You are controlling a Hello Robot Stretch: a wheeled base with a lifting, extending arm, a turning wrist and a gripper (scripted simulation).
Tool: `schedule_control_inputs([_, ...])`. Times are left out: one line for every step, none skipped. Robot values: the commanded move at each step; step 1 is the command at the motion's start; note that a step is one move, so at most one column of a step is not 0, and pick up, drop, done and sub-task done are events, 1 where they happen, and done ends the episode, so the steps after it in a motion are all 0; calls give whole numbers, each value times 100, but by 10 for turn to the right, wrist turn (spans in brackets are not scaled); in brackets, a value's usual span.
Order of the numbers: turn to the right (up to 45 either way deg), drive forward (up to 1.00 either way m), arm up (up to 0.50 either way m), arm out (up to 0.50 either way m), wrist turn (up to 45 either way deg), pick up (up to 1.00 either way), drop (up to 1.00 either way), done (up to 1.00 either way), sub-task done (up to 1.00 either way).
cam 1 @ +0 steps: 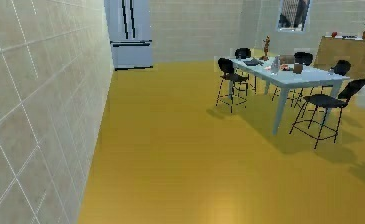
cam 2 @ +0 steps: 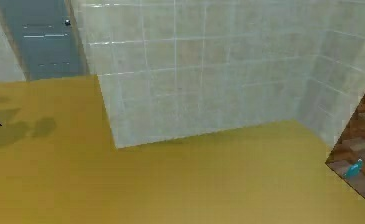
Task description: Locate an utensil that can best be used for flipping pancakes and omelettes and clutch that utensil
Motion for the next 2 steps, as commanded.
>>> schedule_control_inputs([0,100,0,0,0,0,0,0,0])
schedule_control_inputs([0,100,0,0,0,0,0,0,0])
